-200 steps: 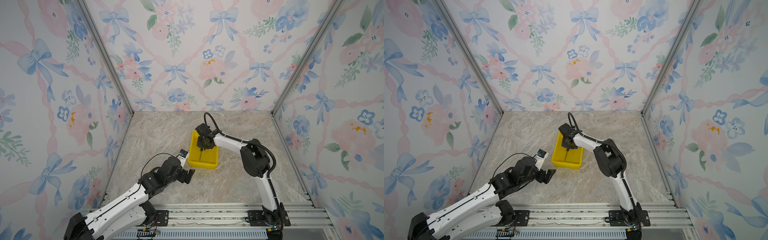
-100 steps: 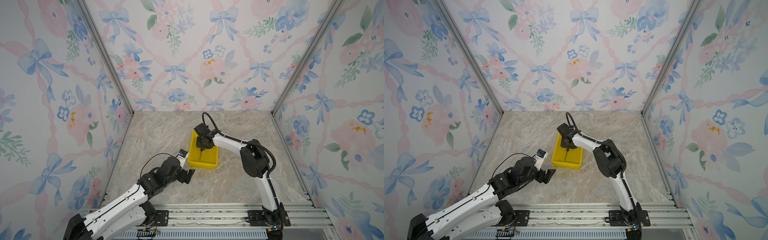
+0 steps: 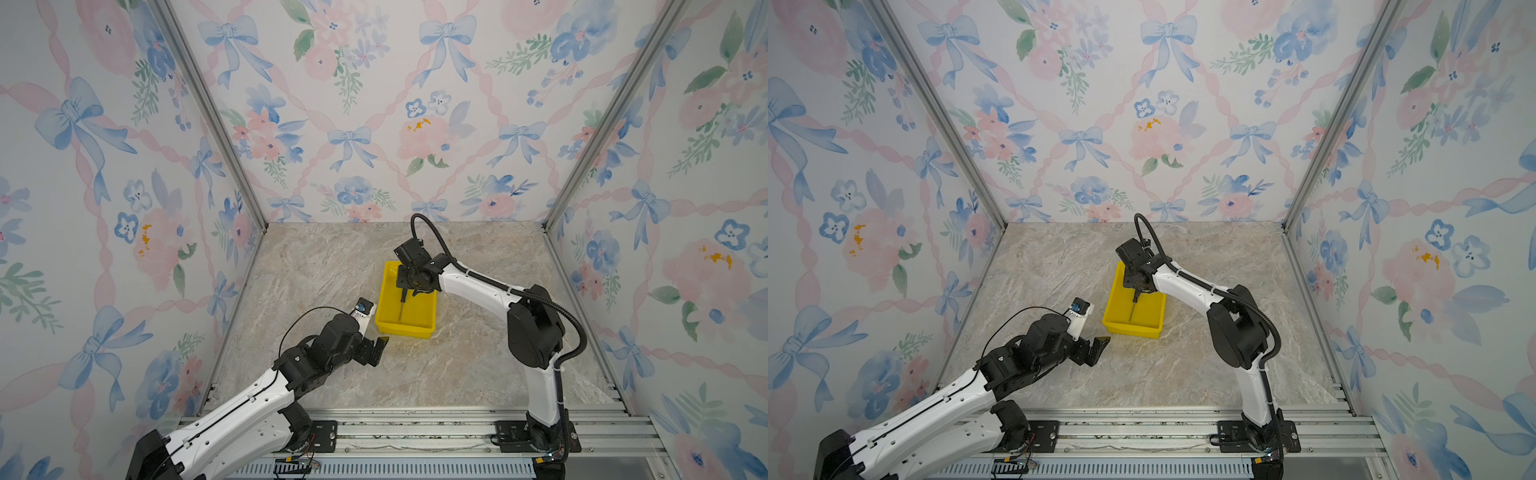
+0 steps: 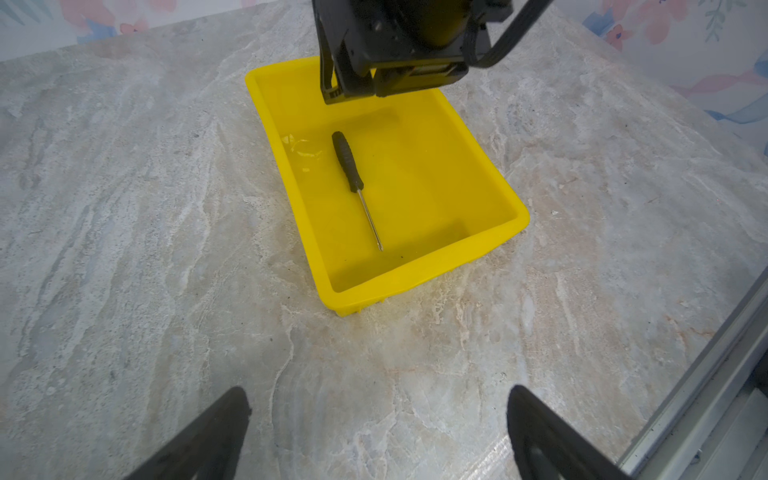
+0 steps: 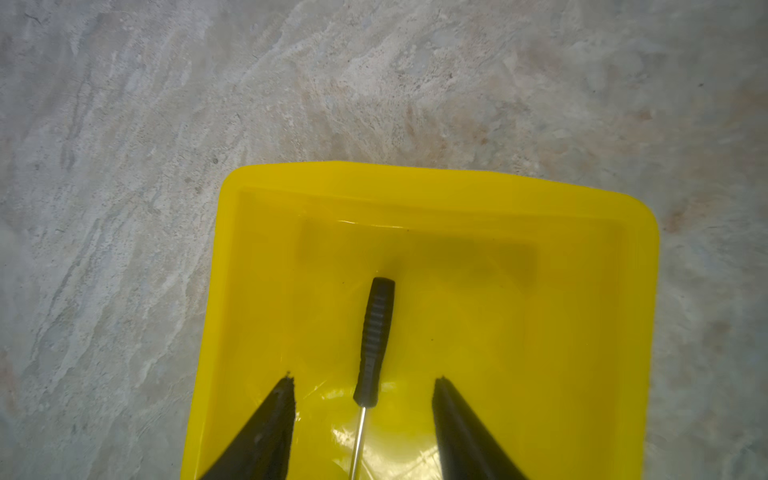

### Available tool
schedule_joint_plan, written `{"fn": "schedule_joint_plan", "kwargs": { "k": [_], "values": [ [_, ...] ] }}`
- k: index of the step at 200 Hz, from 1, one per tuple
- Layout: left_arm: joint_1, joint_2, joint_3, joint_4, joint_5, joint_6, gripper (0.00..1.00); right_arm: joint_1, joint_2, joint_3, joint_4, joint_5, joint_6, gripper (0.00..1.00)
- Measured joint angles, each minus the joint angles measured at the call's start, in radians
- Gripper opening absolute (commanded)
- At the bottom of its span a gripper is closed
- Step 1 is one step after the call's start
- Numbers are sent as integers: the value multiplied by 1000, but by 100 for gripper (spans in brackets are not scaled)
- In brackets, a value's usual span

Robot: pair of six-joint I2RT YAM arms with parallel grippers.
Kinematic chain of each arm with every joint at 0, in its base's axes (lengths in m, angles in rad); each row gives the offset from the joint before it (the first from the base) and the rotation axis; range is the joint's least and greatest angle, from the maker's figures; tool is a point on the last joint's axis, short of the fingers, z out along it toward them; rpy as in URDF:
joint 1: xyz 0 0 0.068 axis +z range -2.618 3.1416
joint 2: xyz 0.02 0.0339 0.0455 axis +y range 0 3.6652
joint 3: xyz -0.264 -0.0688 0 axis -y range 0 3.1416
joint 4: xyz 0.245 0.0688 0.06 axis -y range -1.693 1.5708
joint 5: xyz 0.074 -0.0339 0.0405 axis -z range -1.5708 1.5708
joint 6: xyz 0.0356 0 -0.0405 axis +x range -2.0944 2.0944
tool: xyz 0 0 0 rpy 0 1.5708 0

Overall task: Put the screwdriver in the bin
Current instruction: 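Raise the right gripper out of the bin and draw it back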

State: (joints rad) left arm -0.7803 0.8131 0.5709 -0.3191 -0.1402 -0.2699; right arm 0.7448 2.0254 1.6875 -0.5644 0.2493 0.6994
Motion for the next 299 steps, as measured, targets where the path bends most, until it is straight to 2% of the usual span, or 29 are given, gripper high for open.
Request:
{"fn": "schedule_joint_plan", "kwargs": {
  "k": [63,121,175,204,253,278,299],
  "values": [
    [3,0,0,0,-47,-5,97,36,-262,-205,-6,71,-27,79],
    [43,25,0,0,-96,-5,97,38,-532,-368,-39,179,-78,98],
    [71,75,8,0,-179,-5,98,12,-763,-522,-56,255,-153,97],
    [94,97,31,9,-230,-5,98,-80,-874,-597,-64,272,-185,97],
    [138,173,52,26,-343,-4,98,-335,-1058,-731,-52,232,-249,97],
    [161,186,64,34,-383,-3,98,-399,-1104,-785,-15,215,-287,97],
    [188,196,68,60,-405,2,97,-444,-1138,-877,95,166,-343,97]
  ]
}}
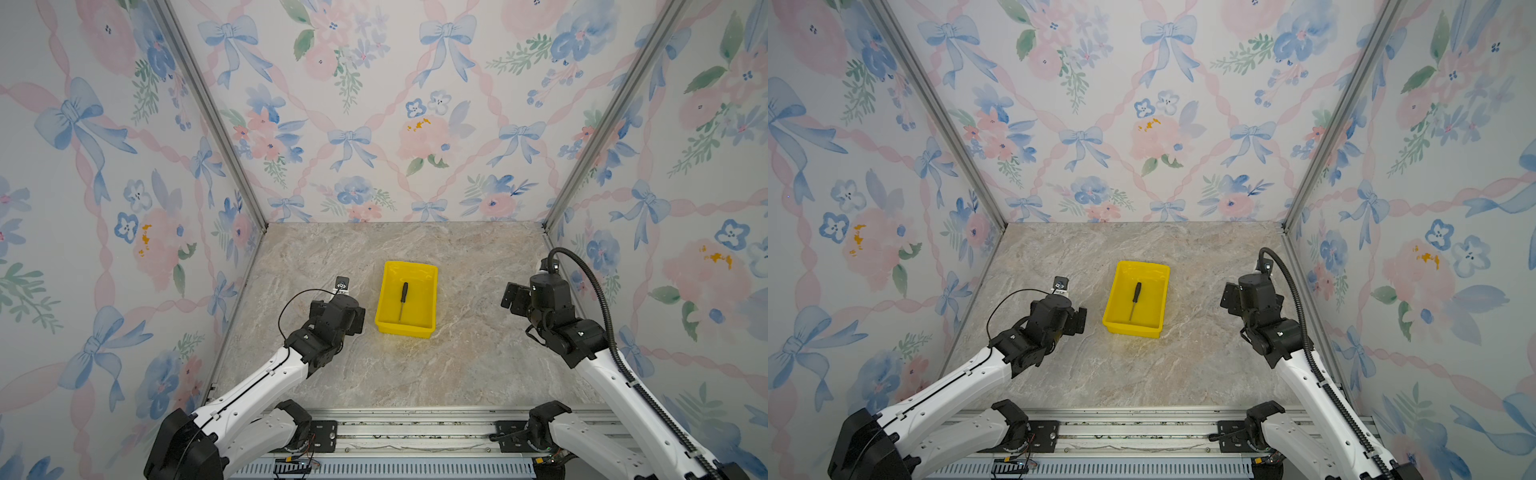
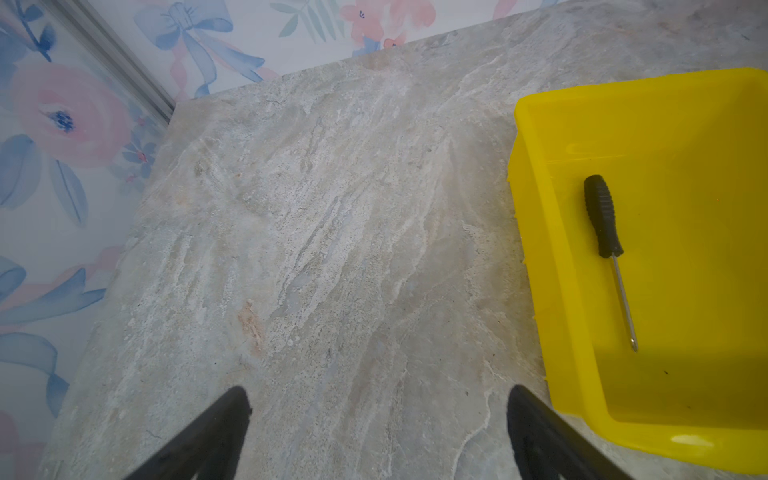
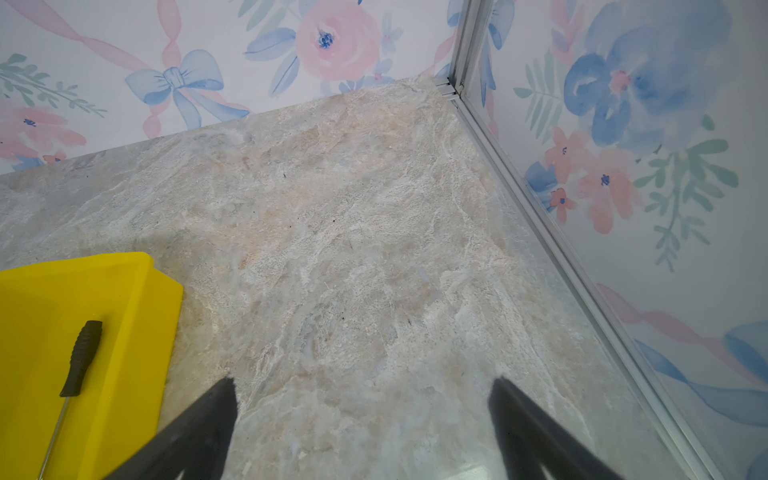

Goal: Put the screwdriver in the bin

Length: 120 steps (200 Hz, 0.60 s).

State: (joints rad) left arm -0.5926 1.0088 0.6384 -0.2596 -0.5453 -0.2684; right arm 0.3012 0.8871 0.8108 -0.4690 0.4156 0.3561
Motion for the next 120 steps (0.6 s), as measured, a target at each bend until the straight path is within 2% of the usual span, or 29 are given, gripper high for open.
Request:
{"fn": "schedule_joint_plan", "kwargs": {
  "k": [41,85,120],
  "values": [
    [87,3,-58,165,3,72,97,-108,-18,-206,216,-97,-83,97],
    [241,49,-184,406,69,175,97,-152,138,-243,382,-141,-204,97],
    [335,151,-246,569,96,229,98,-206,222,-296,565,-183,-254,97]
  ]
}}
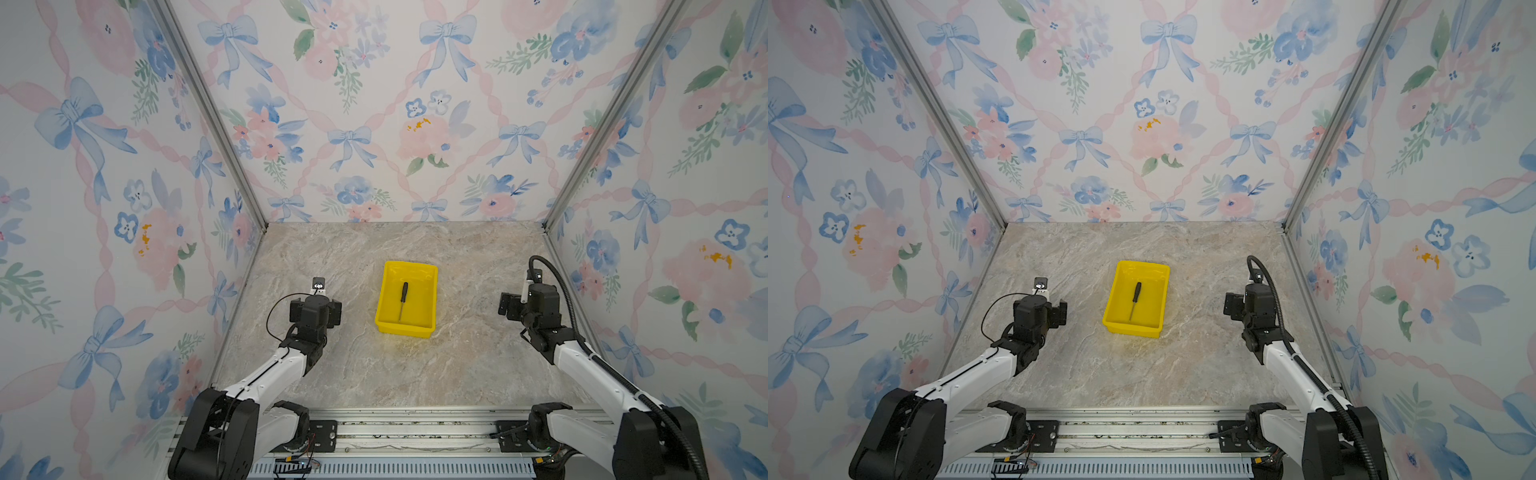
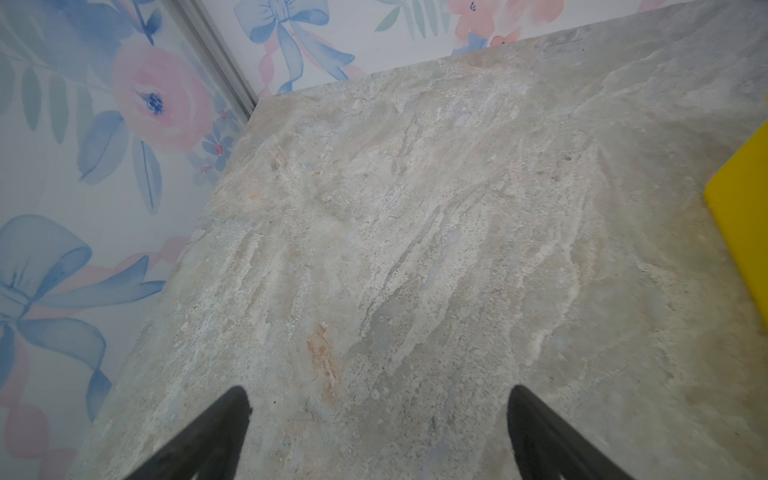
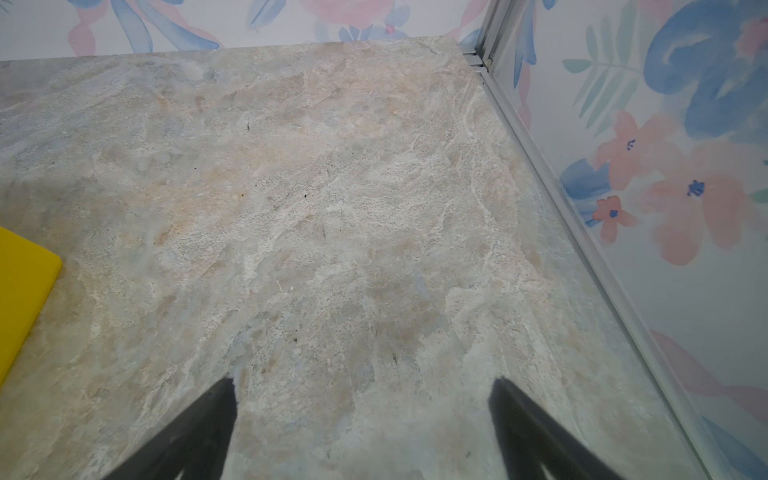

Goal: Put the screwdriver in the bin

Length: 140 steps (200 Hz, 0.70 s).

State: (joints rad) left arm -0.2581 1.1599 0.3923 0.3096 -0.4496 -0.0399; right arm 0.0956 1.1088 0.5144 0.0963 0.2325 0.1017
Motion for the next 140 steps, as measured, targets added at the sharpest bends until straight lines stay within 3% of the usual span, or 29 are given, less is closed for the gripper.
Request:
{"fn": "schedule_joint_plan", "kwargs": {
  "k": [57,140],
  "values": [
    [92,140,-15,237,79,64,97,-50,145,-72,300,-79,-36,97],
    [183,264,-43,488,176,39,97,-66,271,-76,499,-106,-73,97]
  ]
}}
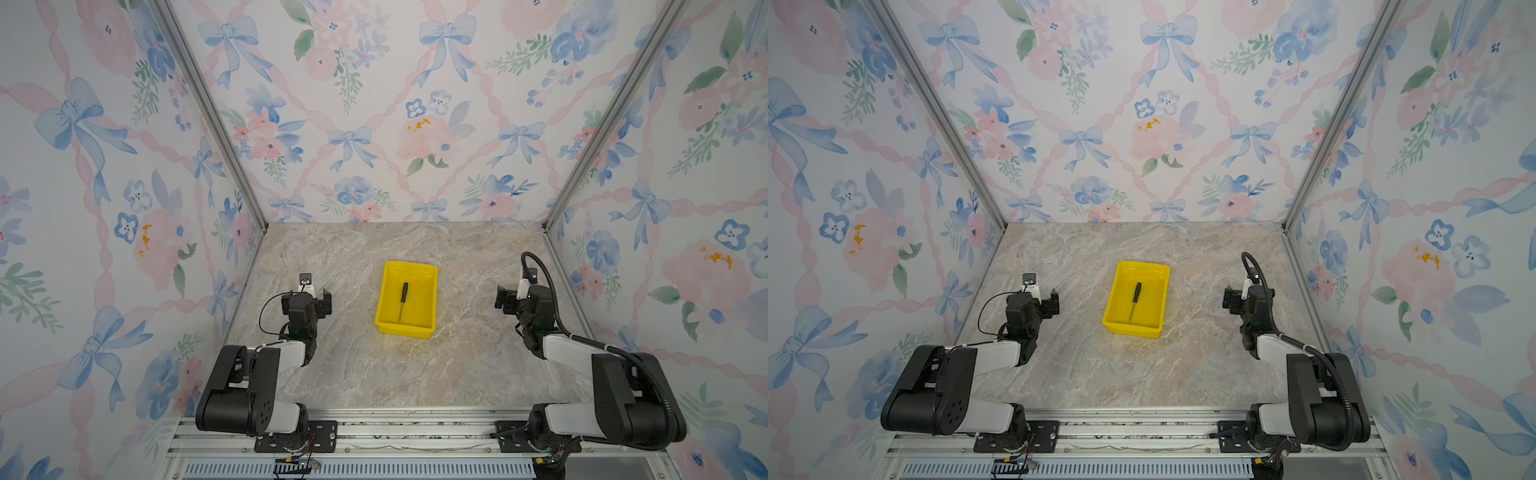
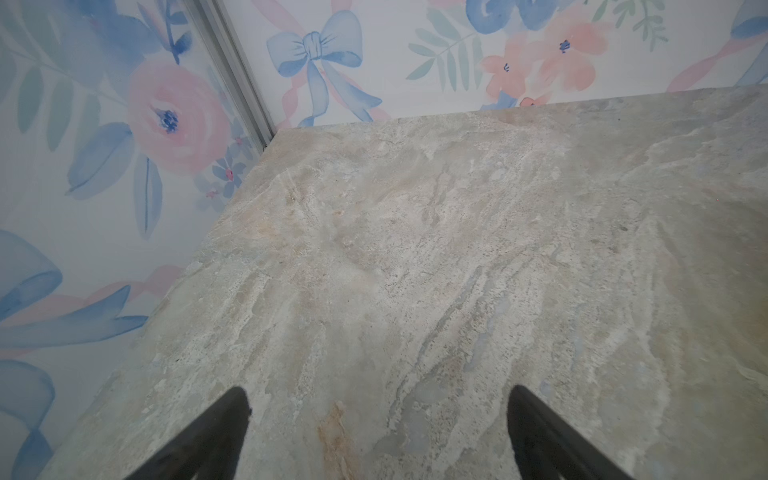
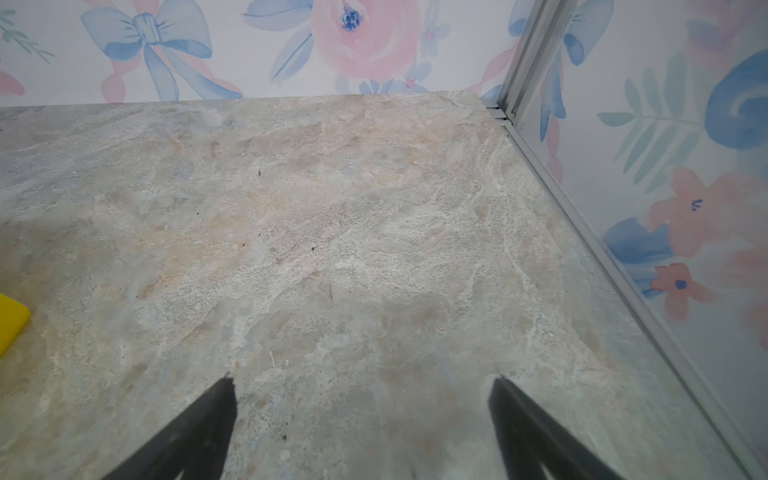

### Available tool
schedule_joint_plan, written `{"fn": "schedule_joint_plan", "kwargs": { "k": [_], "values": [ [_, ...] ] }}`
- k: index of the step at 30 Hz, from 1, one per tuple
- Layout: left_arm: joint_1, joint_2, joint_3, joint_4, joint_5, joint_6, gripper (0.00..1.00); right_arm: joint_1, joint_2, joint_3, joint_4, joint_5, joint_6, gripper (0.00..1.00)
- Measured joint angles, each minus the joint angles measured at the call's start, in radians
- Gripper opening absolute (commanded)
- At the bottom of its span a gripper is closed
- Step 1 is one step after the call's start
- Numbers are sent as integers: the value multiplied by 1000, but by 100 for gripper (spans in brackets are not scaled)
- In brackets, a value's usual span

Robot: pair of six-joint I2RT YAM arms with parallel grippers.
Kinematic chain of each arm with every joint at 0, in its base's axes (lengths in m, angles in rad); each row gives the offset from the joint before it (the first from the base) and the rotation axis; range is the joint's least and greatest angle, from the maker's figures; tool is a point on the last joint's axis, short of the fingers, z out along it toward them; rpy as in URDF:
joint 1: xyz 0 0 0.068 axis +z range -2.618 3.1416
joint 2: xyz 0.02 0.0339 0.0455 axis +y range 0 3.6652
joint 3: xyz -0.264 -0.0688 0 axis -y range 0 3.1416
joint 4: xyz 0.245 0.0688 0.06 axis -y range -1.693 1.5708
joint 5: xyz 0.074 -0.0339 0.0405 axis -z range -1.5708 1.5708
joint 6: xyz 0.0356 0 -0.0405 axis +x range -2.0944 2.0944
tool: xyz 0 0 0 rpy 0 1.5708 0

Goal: Put the screwdriver in the bin

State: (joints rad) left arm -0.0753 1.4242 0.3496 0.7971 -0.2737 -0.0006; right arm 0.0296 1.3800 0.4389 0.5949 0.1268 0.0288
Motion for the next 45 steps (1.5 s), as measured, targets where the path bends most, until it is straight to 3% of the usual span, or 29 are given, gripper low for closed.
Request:
{"fn": "schedule_joint_plan", "kwargs": {
  "k": [15,30,45],
  "values": [
    [24,87,-30,203,55,-41,97,-3,150,-43,250,-22,1,97],
    [24,140,-100,364,131,-33,98,23,163,-48,275,37,-12,97],
    [24,140,-101,385,134,-33,97,33,163,-48,278,58,-15,97]
  ]
}}
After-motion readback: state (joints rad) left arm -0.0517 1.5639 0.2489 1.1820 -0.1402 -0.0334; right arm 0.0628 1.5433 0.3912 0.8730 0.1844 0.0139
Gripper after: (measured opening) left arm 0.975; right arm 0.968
